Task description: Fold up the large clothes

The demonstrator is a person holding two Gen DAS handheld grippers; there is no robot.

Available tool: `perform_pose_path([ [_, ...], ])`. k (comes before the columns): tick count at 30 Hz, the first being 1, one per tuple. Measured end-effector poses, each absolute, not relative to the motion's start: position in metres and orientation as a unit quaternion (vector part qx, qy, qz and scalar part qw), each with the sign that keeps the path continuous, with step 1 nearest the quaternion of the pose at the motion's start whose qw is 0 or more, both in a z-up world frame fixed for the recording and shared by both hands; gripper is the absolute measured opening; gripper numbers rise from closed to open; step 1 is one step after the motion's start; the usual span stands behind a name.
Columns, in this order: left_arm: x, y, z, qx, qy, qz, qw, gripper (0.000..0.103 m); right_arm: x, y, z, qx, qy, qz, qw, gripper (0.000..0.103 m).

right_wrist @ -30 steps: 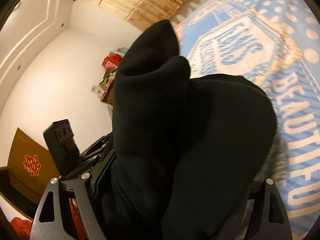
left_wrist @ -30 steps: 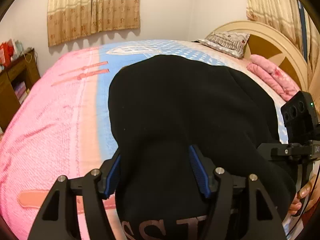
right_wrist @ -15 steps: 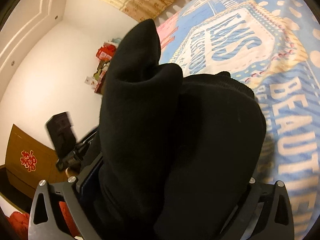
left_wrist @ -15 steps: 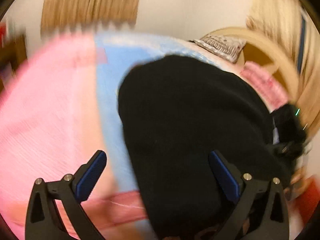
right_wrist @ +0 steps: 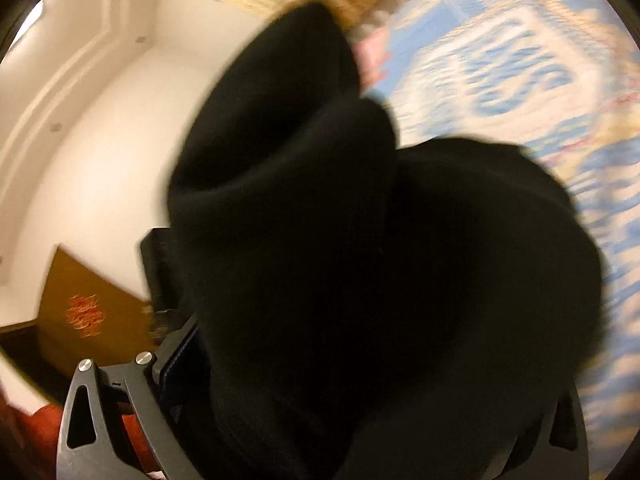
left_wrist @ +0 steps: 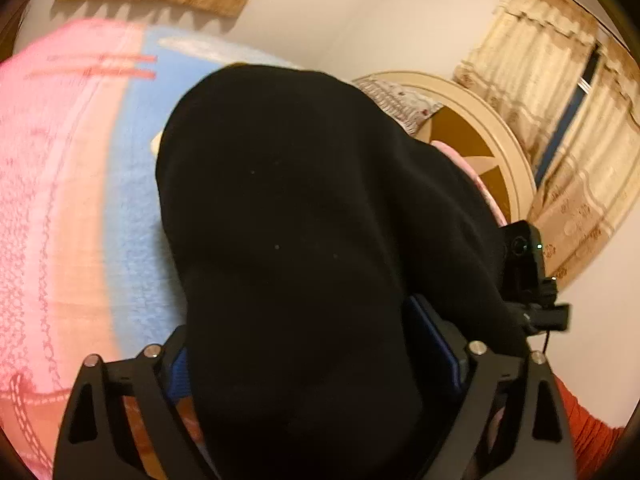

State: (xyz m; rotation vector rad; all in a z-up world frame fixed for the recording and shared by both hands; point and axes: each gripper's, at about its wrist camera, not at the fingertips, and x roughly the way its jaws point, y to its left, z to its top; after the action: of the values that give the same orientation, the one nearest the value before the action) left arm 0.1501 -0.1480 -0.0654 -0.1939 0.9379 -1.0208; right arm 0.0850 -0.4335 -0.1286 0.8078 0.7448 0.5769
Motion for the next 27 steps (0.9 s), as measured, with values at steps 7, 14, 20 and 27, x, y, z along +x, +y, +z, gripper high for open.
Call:
perform_pose_path([
  [7,0.122,-0.137,-0.025,-0.082,0.383,-0.483,0.784,0.092,0.042,-0.405,-0.088,0.360,0.295,0.323,0.824,0.102],
  [14,0.080,-0.134,0.008,-0.038,0.349,-0.438,0.828,0.092,0.012,-0.390,-0.077,0.395,0.266,0.350,0.806,0.102],
  [20,0.061,-0.111,0.030,-0.033,0.322,-0.395,0.860,0.092,0.002,-0.355,-0.051,0.386,0.260,0.386,0.796,0.102],
  [27,0.054,-0.080,0.033,-0.028,0.327,-0.350,0.878,0.092,-0.004,-0.303,-0.035,0.373,0.274,0.411,0.785,0.102],
])
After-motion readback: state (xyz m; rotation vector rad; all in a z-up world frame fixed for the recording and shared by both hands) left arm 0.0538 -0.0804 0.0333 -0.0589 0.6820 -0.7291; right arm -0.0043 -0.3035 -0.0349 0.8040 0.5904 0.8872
